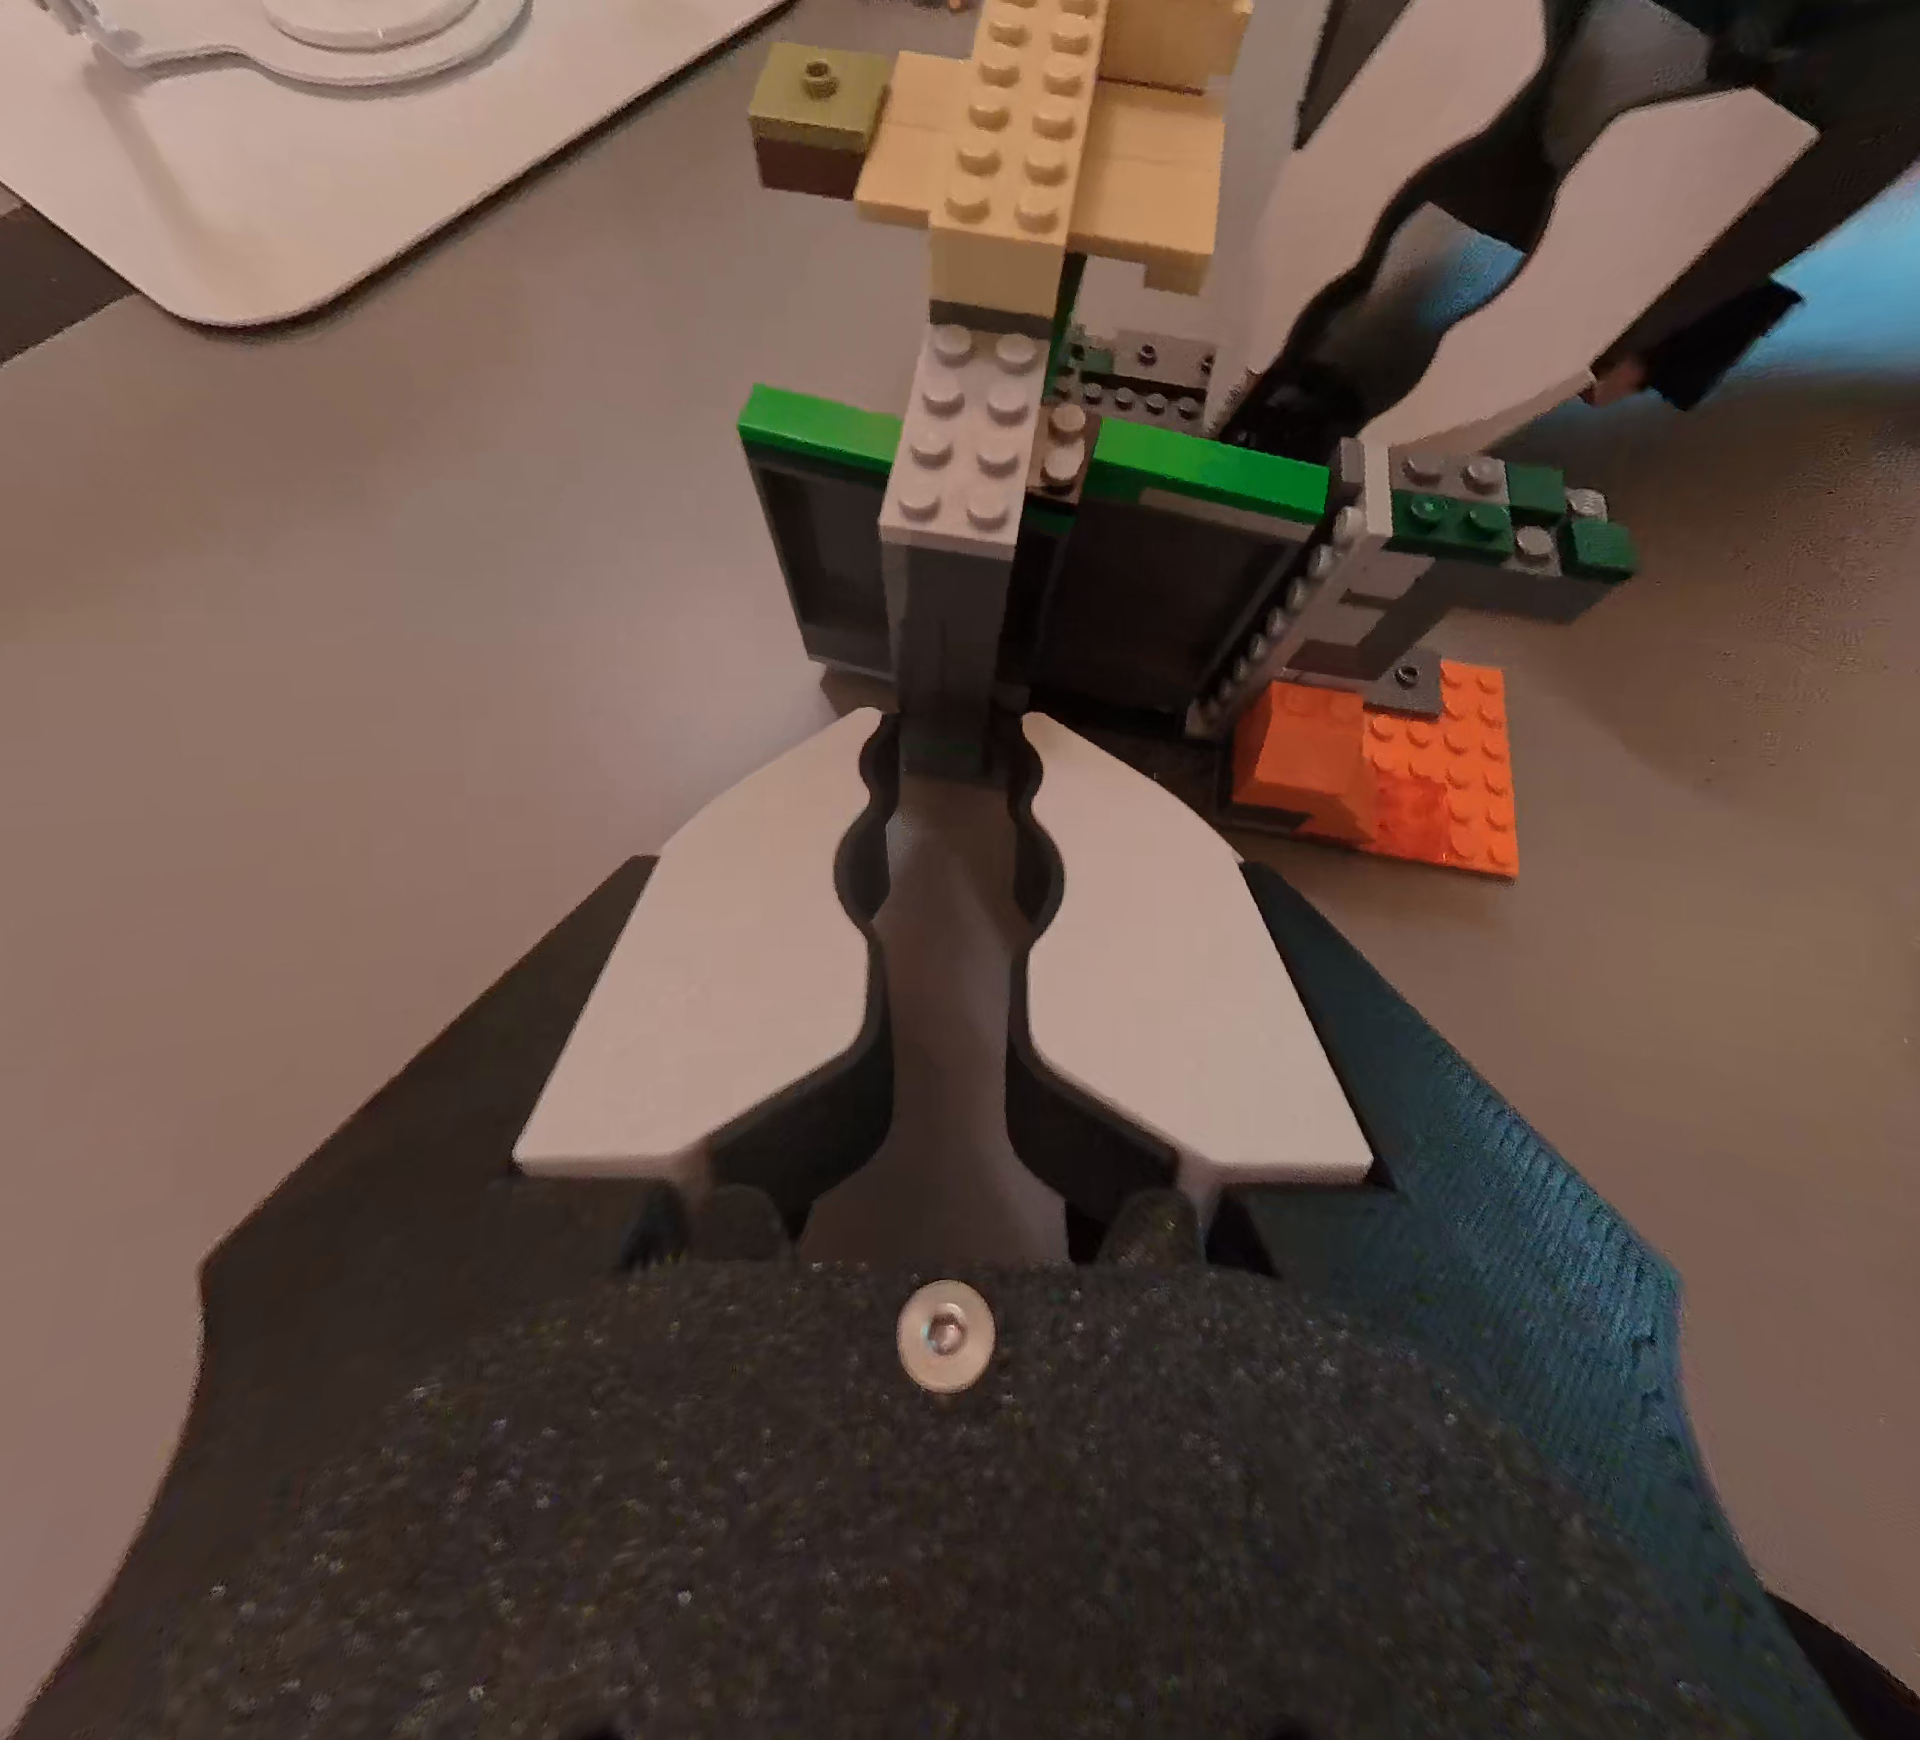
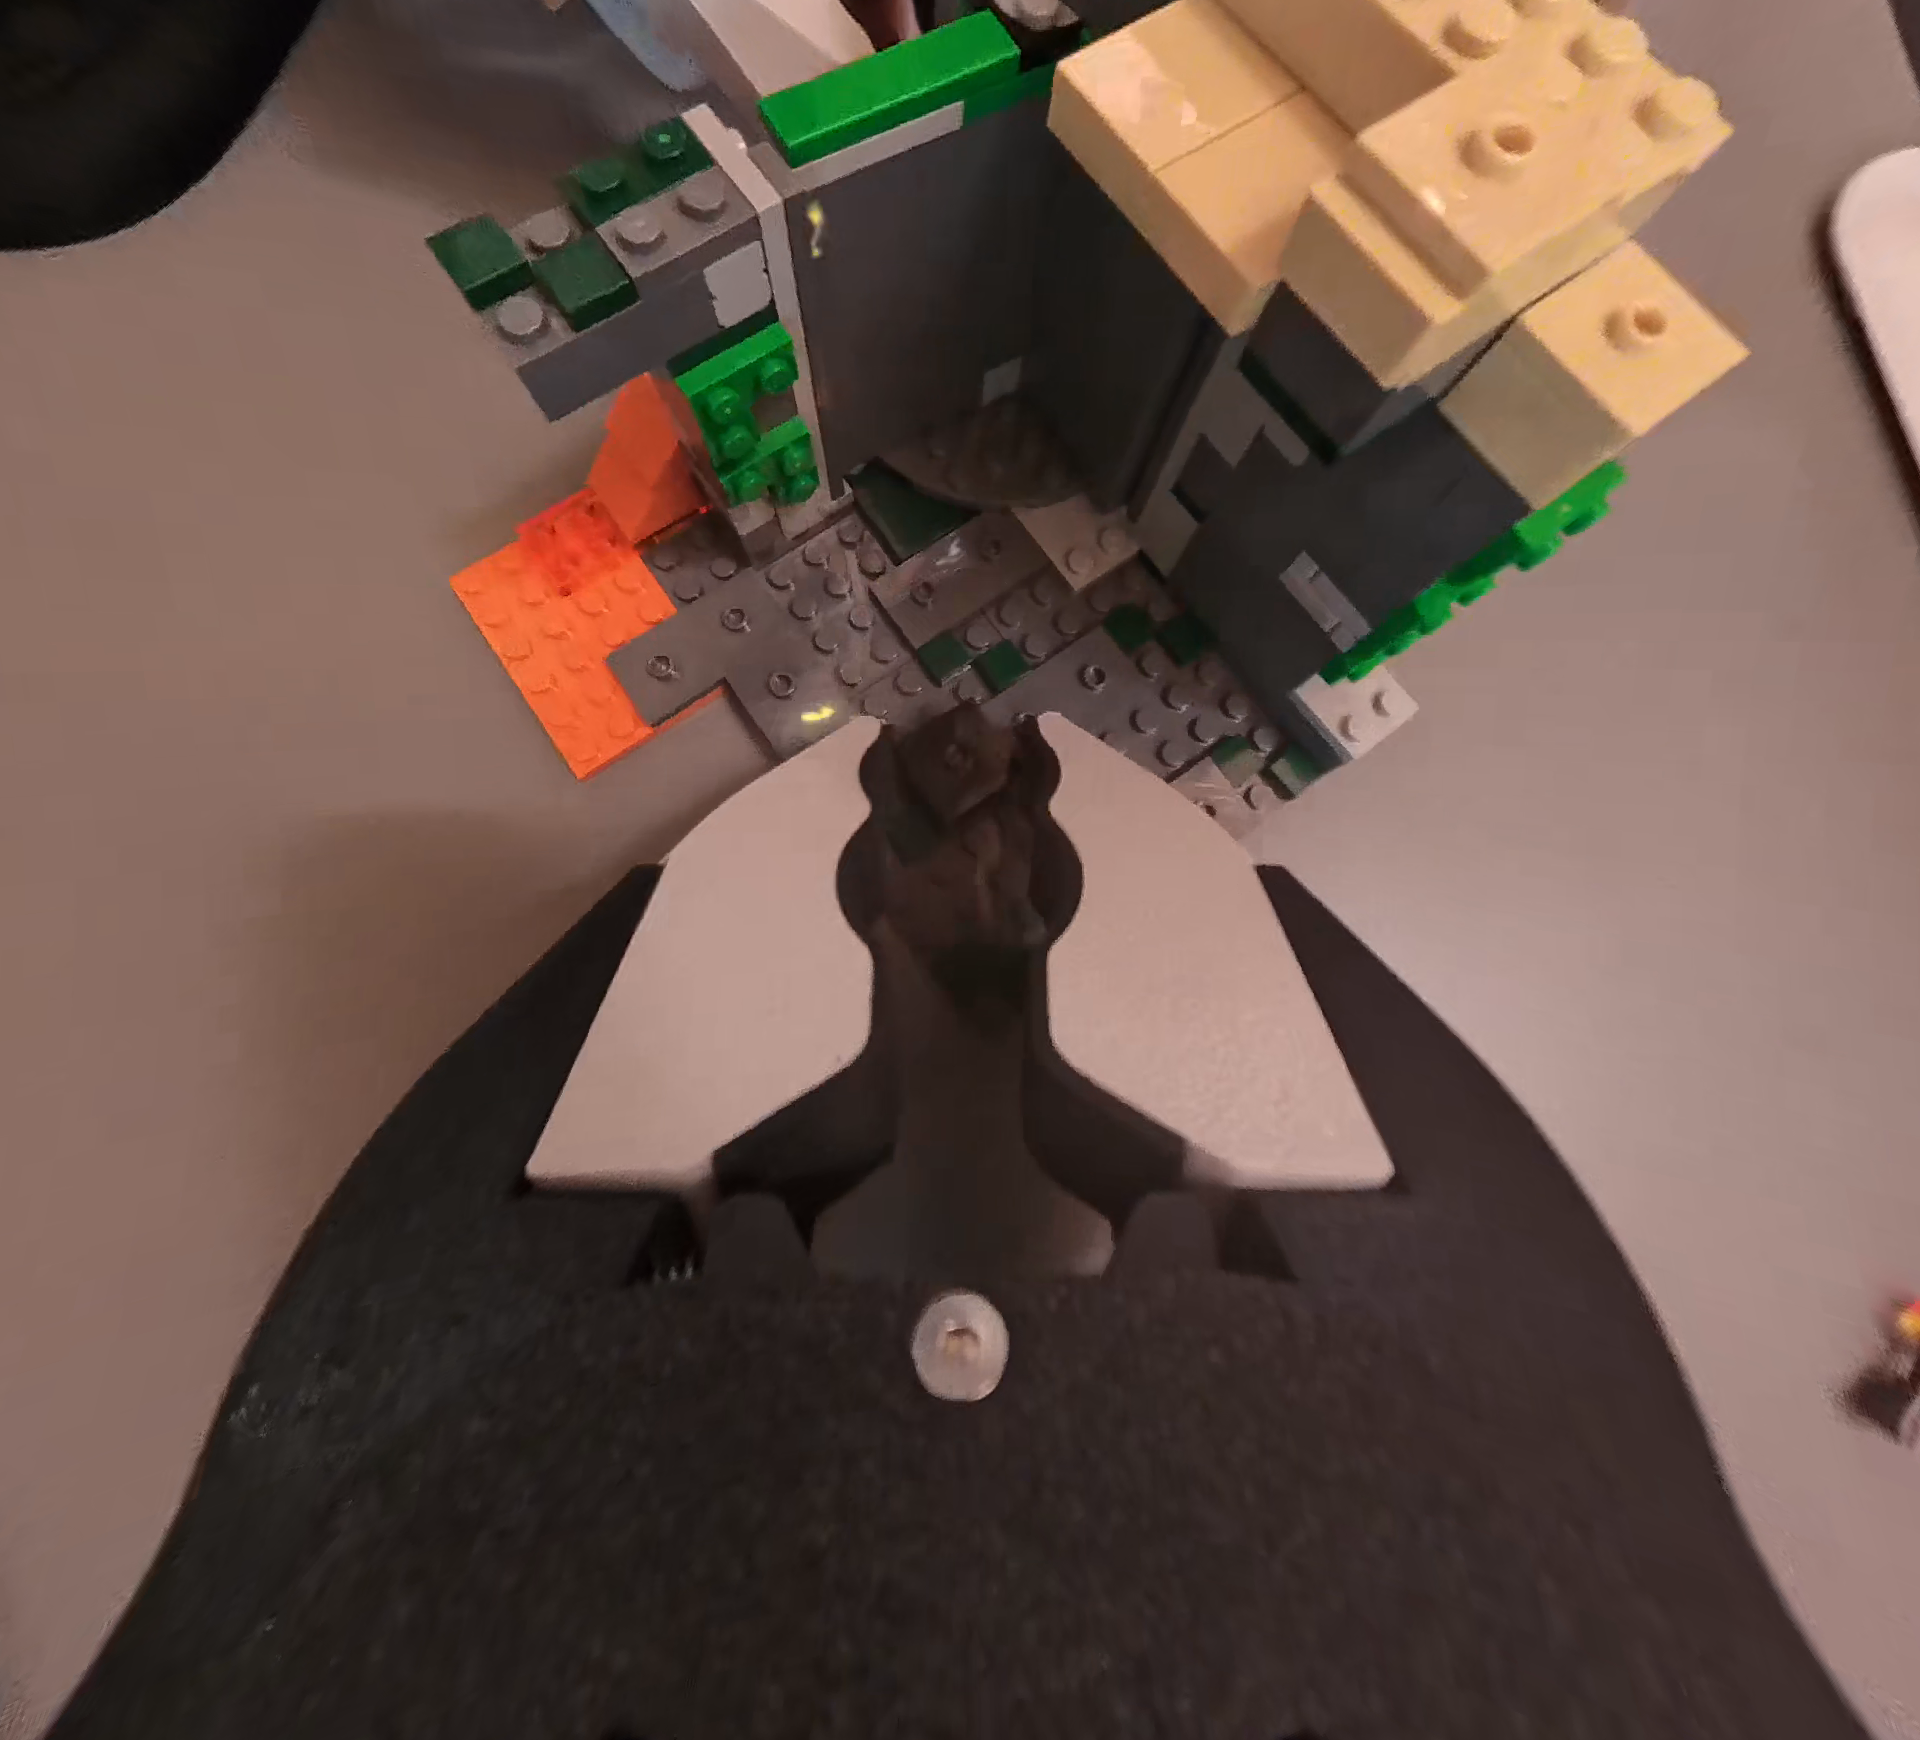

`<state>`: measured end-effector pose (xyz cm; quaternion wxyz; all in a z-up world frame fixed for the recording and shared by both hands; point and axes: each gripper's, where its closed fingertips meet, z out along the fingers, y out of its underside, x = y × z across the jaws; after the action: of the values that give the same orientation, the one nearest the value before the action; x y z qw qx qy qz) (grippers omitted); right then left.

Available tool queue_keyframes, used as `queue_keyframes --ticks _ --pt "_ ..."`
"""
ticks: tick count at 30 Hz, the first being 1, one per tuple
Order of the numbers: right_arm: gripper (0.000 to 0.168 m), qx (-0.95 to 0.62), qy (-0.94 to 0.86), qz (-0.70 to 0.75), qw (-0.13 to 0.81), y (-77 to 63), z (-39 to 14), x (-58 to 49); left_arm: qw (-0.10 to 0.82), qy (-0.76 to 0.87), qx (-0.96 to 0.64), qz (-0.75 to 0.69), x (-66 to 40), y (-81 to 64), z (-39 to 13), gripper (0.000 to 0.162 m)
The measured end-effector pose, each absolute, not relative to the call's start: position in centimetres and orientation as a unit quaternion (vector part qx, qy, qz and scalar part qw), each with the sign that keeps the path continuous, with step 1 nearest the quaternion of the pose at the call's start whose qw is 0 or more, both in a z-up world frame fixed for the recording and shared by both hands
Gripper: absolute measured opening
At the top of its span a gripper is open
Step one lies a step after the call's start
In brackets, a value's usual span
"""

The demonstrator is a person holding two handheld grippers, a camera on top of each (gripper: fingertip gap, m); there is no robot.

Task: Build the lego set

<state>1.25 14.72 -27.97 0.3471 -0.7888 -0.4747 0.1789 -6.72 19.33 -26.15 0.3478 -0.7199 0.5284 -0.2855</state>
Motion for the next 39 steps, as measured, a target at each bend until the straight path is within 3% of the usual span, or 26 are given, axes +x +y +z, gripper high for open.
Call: queue_keyframes --ticks 14,24,33,39 --pt "0.022 -0.884 -0.265 0.101 0.372 14.9 -28.0 1.4 0.405 0.536 -0.663 -0.330 -5.9 18.1 -24.9 0.017" --pt "0.023 -0.864 -0.256 0.104 0.421 15.2 -26.9 1.0 0.472 0.541 -0.628 -0.301 -6.1 18.6 -23.8 0.017" --pt "0.042 -0.796 -0.263 0.117 0.532 15.3 -22.2 3.2 0.497 0.494 -0.617 -0.359 -6.7 18.6 -21.3 0.019" --pt "0.047 -0.781 -0.257 0.126 0.555 16.5 -21.4 4.9 0.516 0.497 -0.599 -0.358 -6.5 18.3 -20.8 0.023"
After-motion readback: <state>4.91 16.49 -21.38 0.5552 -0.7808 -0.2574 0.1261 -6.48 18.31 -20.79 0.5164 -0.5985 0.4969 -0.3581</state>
